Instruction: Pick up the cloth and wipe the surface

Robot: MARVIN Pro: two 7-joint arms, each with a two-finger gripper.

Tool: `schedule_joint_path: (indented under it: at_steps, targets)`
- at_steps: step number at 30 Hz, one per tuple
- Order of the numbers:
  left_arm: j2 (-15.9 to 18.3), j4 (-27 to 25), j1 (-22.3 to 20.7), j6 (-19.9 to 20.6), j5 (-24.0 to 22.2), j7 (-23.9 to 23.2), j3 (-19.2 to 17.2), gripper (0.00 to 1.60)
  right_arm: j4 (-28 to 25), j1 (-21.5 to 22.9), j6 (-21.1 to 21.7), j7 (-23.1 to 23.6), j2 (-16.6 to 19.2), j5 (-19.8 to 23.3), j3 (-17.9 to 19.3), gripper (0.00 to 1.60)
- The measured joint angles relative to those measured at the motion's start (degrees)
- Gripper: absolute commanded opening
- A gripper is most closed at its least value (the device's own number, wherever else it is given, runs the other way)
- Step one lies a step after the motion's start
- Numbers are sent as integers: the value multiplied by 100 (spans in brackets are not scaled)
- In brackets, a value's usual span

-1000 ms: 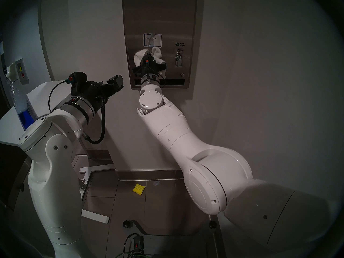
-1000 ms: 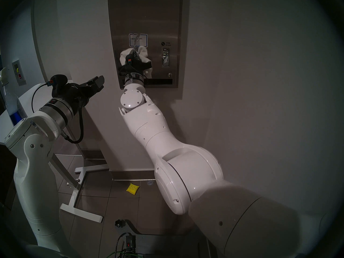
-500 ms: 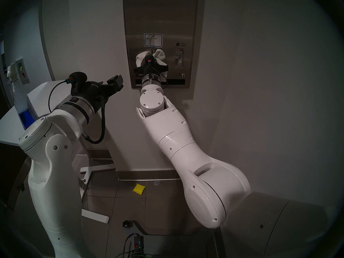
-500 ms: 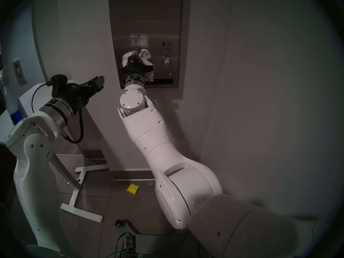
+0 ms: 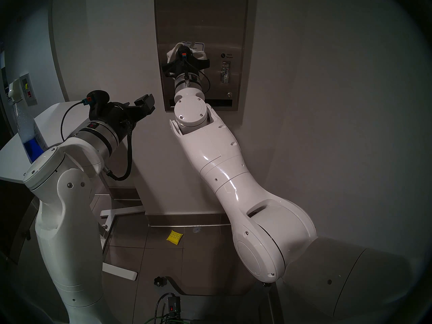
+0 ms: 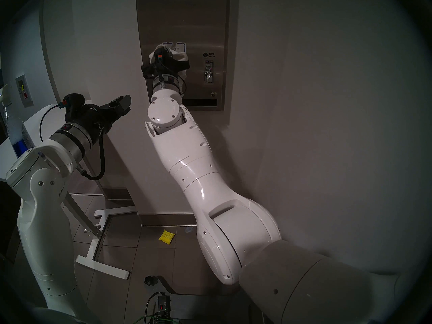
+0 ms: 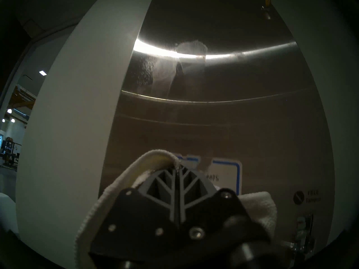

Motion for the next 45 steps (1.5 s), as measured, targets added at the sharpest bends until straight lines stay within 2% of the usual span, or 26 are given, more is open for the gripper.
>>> schedule_joint_path:
  at_steps: [9, 14, 21, 27, 34, 45]
  targets:
    - [0, 0, -1, 0, -1, 3, 0, 160, -366, -346, 865, 250, 59, 243, 174, 0]
    - [0, -1, -2, 0, -2, 4, 0, 160, -404, -557, 1064, 449, 127, 429, 276, 0]
    - [-1, -1, -3, 1, -2, 5, 0, 160, -519, -577, 1266, 796, 172, 574, 302, 0]
    - [-1, -1, -3, 1, -3, 5, 0, 160, -170, -764, 1569, 928, 213, 695, 334, 0]
    - [-1, -1, -3, 1, -3, 5, 0, 160, -12, -924, 1558, 939, 255, 744, 340, 0]
    - [1, -1, -3, 1, -6, 3, 0, 160, 52, -853, 1220, 831, 257, 696, 313, 0]
